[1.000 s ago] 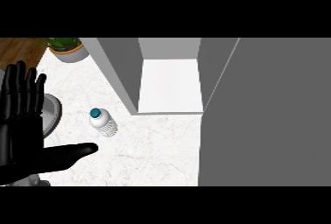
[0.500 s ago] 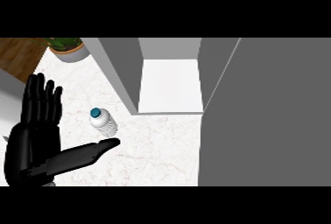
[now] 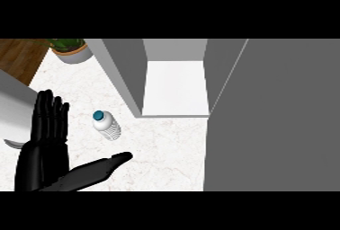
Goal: Pick up the bottled water, place it into the cabinet and close the cabinet
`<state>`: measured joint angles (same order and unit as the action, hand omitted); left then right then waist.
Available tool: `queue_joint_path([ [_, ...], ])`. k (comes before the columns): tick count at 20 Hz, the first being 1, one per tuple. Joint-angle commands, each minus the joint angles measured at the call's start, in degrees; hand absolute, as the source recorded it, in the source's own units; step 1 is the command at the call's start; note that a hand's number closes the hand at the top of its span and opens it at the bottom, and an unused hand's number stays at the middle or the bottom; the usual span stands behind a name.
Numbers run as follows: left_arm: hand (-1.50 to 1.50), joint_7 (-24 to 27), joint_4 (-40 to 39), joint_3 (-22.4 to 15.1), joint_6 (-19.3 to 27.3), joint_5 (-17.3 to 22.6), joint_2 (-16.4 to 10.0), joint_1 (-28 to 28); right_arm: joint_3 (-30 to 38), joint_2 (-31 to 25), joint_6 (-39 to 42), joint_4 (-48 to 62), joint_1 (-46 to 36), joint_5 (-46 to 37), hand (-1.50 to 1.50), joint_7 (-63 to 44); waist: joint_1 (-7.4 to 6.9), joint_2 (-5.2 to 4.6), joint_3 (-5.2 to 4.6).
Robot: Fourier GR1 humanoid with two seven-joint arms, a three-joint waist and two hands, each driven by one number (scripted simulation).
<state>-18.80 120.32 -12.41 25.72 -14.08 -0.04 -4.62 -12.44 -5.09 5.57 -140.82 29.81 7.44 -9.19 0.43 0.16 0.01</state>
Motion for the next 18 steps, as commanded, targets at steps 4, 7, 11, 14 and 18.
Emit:
queue_joint_path([
  [4, -1.50, 6.8, -5.0, -0.2, 4.7, 0.9, 0.0, -3.0, -2.6, 0.7, -1.1, -7.0, 4.0, -2.1, -1.50, -1.5, 0.03, -0.03, -0.04],
  [7, -1.50, 9.3, -9.9, 6.3, 2.7, 4.7, -0.7, -0.9, -3.0, -0.7, 0.7, -11.2, 10.6, -0.8, -1.50, 0.3, 0.63, 0.02, -0.06],
  [11, -1.50, 11.2, -11.4, 4.4, 4.8, 4.7, 0.0, -2.8, 0.5, -2.2, 3.1, -5.8, 12.4, 0.4, -1.50, 6.7, 0.28, 0.00, 0.00],
  [14, -1.50, 18.2, -19.3, 9.6, -0.4, 10.3, -1.8, -1.9, 1.3, -3.4, 4.2, -9.3, 15.3, 1.9, -1.50, 6.5, 0.55, -0.03, -0.05],
  [18, -1.50, 25.8, -30.1, 10.9, 1.6, 13.7, 0.0, 1.1, -3.8, -2.5, 5.0, -10.3, 19.2, -1.6, -1.50, 9.5, 1.06, -0.01, -0.09],
])
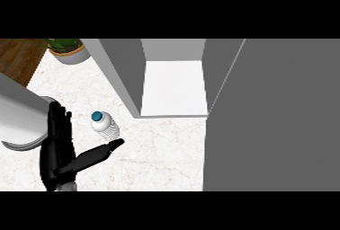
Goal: Pick up the bottled water, place it into the cabinet and close the cabinet
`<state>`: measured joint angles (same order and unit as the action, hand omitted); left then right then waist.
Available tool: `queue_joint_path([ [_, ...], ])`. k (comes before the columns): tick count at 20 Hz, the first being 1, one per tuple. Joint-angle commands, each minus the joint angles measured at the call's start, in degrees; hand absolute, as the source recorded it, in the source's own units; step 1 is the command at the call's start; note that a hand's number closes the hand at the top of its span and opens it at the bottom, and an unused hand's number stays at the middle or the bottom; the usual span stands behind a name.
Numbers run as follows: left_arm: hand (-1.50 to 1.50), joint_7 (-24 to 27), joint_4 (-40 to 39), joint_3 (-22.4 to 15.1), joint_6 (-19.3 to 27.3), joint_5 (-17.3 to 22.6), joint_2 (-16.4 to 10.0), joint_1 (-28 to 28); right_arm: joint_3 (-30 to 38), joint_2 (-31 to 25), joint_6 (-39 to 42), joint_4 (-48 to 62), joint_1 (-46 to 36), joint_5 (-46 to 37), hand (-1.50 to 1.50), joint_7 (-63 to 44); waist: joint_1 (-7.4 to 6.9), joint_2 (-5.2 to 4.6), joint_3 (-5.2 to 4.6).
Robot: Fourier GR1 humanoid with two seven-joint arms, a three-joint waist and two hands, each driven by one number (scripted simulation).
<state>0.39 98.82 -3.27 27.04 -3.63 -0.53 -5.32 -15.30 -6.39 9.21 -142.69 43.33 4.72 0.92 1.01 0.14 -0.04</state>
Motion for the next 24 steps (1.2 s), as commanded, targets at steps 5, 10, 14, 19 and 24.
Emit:
queue_joint_path([
  [5, -1.50, 17.8, -21.9, 7.8, -3.8, 8.5, 0.5, 4.7, -2.5, -1.2, 1.8, -6.6, 8.4, -0.6, -1.50, 4.0, 0.57, -0.03, -0.05],
  [10, -1.50, 24.8, -30.0, 10.5, -5.7, 12.8, 0.5, 6.0, -1.0, -1.6, 2.5, -6.6, 11.3, 0.2, -1.50, 7.3, 0.14, -0.04, -0.03],
  [14, -1.50, 32.8, -43.5, 13.9, -4.5, 13.5, 0.5, 12.7, -3.9, -1.9, 2.3, -8.2, 13.0, -0.7, -1.50, 6.7, 0.72, -0.18, -0.09],
  [19, -1.50, 35.1, -49.4, 16.2, -15.2, 16.9, -0.8, 14.0, -2.7, -3.1, 2.7, -9.1, 13.8, 0.0, -1.50, 6.7, 0.26, -0.14, -0.07],
  [24, -1.50, 42.9, -61.2, 17.9, -22.2, 19.4, -1.6, 18.0, 0.9, -4.3, 3.3, -8.1, 13.8, 4.2, -1.50, 7.2, 0.39, -0.37, -0.09],
])
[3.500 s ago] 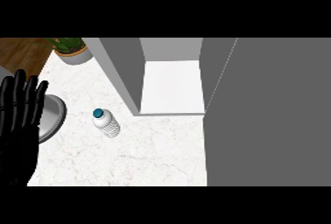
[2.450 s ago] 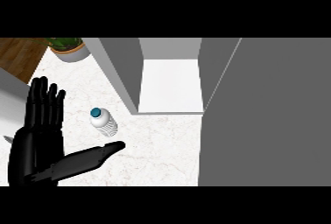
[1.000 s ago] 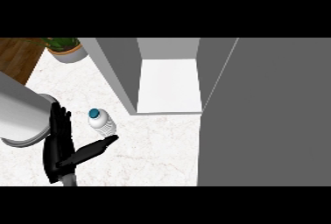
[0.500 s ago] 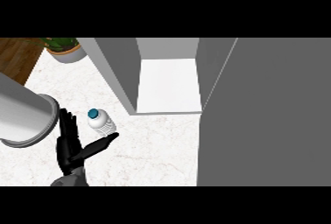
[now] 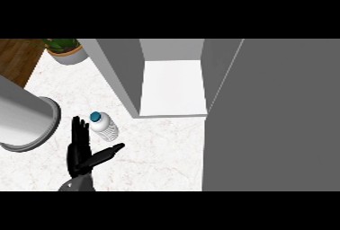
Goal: Pick up the bottled water, place it into the cabinet and close the cabinet
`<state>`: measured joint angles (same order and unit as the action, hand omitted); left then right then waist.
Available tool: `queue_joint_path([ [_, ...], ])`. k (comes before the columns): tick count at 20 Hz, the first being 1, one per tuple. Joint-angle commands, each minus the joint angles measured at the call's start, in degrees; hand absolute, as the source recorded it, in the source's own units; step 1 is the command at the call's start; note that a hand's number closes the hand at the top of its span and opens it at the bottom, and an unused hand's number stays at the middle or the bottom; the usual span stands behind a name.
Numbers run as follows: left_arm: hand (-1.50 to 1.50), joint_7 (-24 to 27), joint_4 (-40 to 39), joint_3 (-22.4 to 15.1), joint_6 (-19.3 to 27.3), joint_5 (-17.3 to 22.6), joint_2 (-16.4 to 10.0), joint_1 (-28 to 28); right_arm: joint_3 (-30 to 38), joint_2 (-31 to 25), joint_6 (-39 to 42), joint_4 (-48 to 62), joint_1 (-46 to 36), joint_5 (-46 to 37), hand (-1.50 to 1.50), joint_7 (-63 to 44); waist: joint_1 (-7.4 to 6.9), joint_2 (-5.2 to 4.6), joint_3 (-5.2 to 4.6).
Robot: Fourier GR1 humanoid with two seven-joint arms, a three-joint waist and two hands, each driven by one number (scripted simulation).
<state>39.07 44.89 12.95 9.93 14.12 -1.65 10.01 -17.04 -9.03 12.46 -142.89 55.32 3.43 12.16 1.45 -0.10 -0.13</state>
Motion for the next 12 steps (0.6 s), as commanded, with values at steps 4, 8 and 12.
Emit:
queue_joint_path([
  [4, -1.50, 9.0, -14.9, 4.2, -8.0, 3.3, 0.0, 6.7, 0.2, -1.1, -0.2, -7.2, 1.6, 2.7, -1.50, -3.7, 0.10, -0.23, -0.06],
  [8, 1.50, 13.5, -19.4, 6.8, -6.5, 4.3, 0.0, 8.9, 0.6, -1.0, -0.4, -8.4, 2.5, 3.4, -1.50, -3.4, 0.06, -0.21, -0.04],
  [12, 1.50, 14.7, -22.8, 7.6, -9.7, 5.5, -0.1, 11.7, 1.3, -0.9, 0.9, -4.6, 3.2, 3.6, -1.50, 0.7, 0.04, -0.04, 0.02],
])
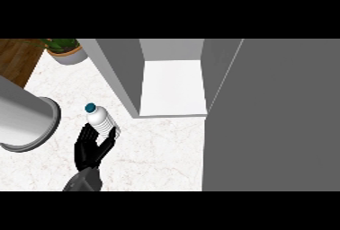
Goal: Pick up the bottled water, place it into the cabinet and close the cabinet
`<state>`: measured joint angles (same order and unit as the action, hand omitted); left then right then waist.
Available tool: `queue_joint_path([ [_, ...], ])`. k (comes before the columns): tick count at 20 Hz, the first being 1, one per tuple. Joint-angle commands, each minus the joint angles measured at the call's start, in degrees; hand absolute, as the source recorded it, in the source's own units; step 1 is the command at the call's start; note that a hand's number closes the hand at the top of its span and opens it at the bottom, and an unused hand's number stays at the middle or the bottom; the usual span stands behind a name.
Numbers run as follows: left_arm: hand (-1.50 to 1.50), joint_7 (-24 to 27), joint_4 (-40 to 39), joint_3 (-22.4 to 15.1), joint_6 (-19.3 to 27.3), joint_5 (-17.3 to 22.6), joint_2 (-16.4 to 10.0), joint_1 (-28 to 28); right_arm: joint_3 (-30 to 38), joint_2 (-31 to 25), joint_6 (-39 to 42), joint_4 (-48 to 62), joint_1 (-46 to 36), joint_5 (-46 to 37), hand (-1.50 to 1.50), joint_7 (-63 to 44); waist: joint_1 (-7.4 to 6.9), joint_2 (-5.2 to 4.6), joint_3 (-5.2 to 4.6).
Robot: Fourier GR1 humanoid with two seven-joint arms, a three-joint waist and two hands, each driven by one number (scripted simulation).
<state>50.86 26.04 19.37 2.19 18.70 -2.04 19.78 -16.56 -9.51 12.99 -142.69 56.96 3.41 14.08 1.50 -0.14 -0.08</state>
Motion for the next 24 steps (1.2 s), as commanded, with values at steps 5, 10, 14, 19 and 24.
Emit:
queue_joint_path([
  [5, 1.50, 5.4, -7.7, 2.5, -6.8, 2.1, -0.7, 3.2, 0.2, -1.7, 1.1, -6.8, 4.3, 4.4, -1.50, -1.5, 0.26, -0.04, -0.05],
  [10, 1.50, 6.2, -8.4, 1.6, -7.2, 1.3, -0.6, 5.6, 1.1, -1.8, 0.8, -6.9, 4.0, 3.0, -1.50, -1.3, 0.02, 0.02, -0.02],
  [14, 1.50, 5.8, -8.2, -4.6, -14.0, -4.2, -1.6, 3.3, -0.8, -0.1, 0.1, -5.7, 2.8, 2.2, -1.50, -1.2, -0.34, -0.01, -0.03],
  [19, 1.50, 5.4, -4.6, -9.7, -14.5, -5.3, 1.9, 2.1, 3.9, -1.5, 2.1, -1.8, 2.7, 6.0, -1.50, 1.8, -0.70, 0.30, 0.09],
  [24, 1.50, 1.1, -0.2, -18.5, -15.6, 2.5, 2.0, 0.5, -1.0, 0.4, 0.7, -0.1, -0.3, 0.7, -1.50, -0.2, -1.00, 0.47, 0.08],
])
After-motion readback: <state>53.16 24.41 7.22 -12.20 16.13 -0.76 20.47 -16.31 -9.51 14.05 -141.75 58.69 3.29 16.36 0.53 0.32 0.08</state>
